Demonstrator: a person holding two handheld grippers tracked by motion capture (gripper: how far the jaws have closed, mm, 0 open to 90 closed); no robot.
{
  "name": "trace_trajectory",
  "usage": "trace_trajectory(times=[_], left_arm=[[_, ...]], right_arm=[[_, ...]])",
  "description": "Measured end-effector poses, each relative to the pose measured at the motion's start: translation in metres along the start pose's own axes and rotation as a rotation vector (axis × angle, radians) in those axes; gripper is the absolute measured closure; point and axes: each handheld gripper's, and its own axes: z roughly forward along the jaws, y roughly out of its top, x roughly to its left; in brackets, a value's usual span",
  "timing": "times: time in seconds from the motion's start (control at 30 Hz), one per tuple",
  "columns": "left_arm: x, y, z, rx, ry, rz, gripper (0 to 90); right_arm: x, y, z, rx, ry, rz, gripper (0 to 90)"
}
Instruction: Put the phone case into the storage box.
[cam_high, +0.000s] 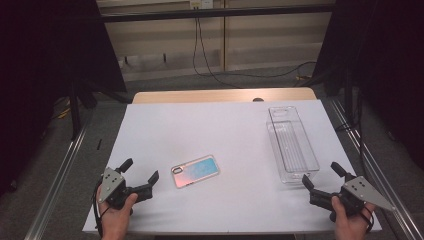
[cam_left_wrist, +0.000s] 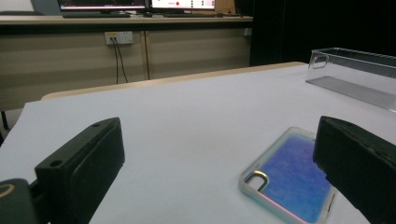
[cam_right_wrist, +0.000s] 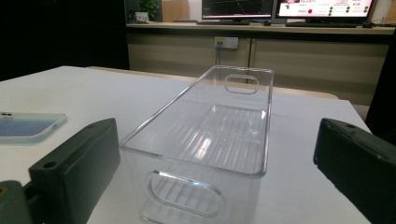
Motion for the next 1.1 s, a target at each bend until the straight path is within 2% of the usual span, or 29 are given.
trace_trajectory(times=[0.1,0.2,0.27,0.63,0.7,0.77,0.8,0.83,0.93,1.0,1.1], left_arm=[[-0.001,0.0,-0.002,-0.008,-0.019,-0.005,2.2],[-0.002,0.001,-0.002,-0.005,-0.011,0.008,2.2],[-0.003,0.001,-0.002,-0.009,-0.022,-0.009,2.4],[-0.008,0.001,0.0,0.021,-0.04,0.008,4.1],[-0.009,0.001,0.002,0.021,-0.068,-0.005,4.4],[-0.009,0.001,0.002,0.031,-0.079,0.004,4.4],[-0.01,0.001,0.003,0.038,-0.103,-0.025,4.4],[-0.011,0.001,0.004,0.055,-0.12,-0.033,4.5],[-0.012,0.002,0.005,0.076,-0.137,-0.024,4.4],[-0.014,0.003,0.007,0.076,-0.146,-0.029,4.4],[-0.016,0.005,0.009,0.07,-0.163,-0.014,3.7]], right_arm=[[0.001,0.0,0.0,-0.001,0.003,0.002,0.0],[0.001,0.0,-0.001,0.0,0.007,0.0,0.0],[0.001,0.0,-0.001,-0.003,0.009,0.005,0.0],[0.002,0.0,-0.001,0.008,0.025,0.007,0.0],[0.003,0.0,-0.001,0.008,0.021,0.003,0.0],[0.003,0.0,0.0,0.01,0.022,0.0,0.0],[0.003,0.0,0.0,0.009,0.02,-0.001,0.0],[0.004,0.0,0.0,0.007,0.02,0.001,0.0],[0.004,0.0,0.0,0.005,0.021,0.002,0.0],[0.004,0.0,0.0,0.005,0.024,0.003,0.0],[0.003,0.0,-0.002,-0.006,0.017,0.002,0.0]])
